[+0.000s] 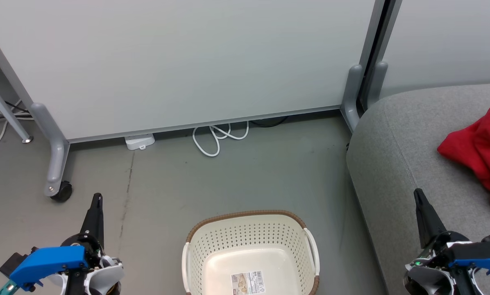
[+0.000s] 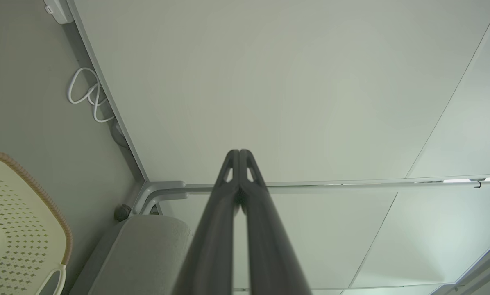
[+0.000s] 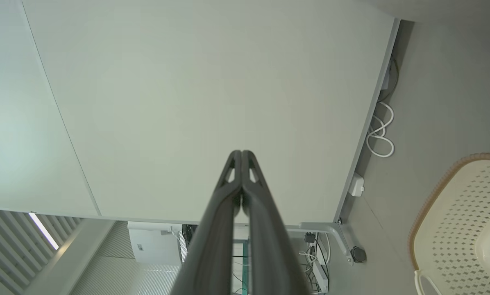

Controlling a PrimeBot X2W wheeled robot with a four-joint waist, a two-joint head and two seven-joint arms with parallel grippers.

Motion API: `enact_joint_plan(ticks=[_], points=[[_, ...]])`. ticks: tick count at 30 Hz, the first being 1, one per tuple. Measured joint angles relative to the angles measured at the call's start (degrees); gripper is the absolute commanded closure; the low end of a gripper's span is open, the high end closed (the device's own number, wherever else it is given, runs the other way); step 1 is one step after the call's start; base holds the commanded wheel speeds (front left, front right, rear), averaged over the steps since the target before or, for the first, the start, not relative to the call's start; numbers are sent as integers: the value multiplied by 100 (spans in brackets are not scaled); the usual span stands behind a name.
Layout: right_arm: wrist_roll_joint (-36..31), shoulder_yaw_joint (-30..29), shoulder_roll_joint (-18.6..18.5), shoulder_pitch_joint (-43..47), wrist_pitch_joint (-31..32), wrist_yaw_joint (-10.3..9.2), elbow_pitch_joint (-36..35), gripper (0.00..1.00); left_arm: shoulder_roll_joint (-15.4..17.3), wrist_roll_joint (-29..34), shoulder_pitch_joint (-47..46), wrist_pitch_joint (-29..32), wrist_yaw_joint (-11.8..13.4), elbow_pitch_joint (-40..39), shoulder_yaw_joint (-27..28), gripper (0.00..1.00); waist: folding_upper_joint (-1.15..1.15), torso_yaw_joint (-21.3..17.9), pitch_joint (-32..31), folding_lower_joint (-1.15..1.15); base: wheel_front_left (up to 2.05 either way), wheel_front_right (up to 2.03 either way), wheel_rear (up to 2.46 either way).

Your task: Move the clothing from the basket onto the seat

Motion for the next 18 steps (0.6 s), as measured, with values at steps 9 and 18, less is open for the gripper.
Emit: enact_joint_plan(ticks=[9, 18], points=[[122, 1, -2, -4, 7, 0, 5, 100, -5, -109, -21, 25, 0, -19, 19, 100, 0, -5, -1, 0, 0, 0, 0], [122, 2, -2, -6, 7, 0, 7, 100, -5, -109, -21, 25, 0, -19, 19, 100, 0, -5, -1, 0, 0, 0, 0]])
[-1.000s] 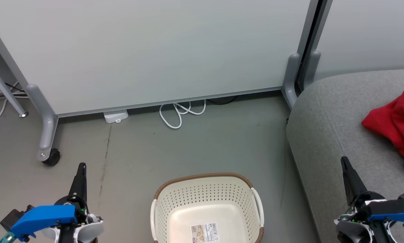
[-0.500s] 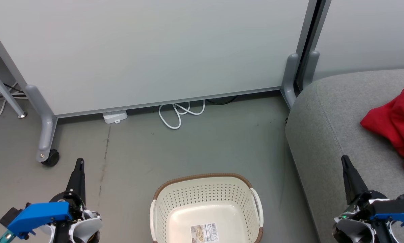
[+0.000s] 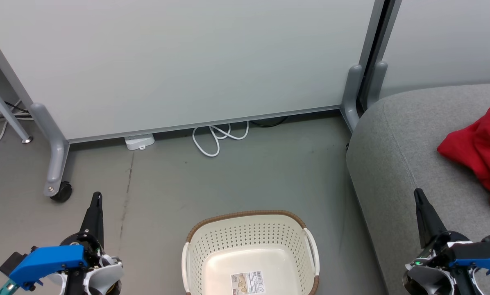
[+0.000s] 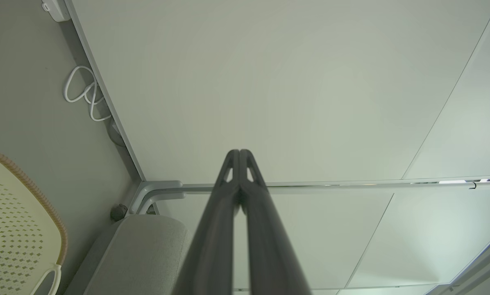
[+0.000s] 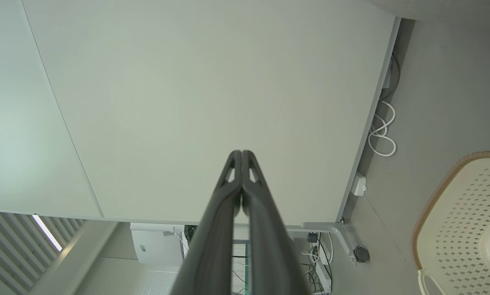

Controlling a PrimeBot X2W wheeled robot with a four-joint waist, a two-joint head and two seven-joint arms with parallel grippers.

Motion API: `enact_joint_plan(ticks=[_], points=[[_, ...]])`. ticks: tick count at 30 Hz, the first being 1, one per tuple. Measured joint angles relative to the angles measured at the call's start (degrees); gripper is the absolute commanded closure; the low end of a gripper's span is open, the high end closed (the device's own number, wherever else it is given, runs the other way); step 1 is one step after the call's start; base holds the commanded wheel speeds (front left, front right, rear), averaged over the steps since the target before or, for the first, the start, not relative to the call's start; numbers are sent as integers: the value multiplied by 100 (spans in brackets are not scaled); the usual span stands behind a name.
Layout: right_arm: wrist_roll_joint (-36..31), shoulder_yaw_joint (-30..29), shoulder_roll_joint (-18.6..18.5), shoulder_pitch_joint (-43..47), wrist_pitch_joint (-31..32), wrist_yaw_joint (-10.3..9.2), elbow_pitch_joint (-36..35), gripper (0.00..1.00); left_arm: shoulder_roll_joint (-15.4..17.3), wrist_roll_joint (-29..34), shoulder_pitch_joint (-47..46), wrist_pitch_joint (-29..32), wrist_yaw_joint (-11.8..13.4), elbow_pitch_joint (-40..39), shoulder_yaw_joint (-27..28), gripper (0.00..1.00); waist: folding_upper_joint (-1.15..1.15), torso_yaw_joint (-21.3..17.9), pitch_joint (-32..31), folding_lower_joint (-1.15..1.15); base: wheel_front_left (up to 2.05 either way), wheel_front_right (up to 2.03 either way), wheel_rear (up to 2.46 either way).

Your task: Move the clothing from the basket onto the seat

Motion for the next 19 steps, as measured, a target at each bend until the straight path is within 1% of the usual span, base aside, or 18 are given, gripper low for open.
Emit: enact_joint_plan(ticks=[19], points=[[0, 0, 0, -8, 0, 0, 0, 100, -1, 0, 0, 3, 0, 0, 1, 100, 0, 0, 0, 0, 0, 0, 0]])
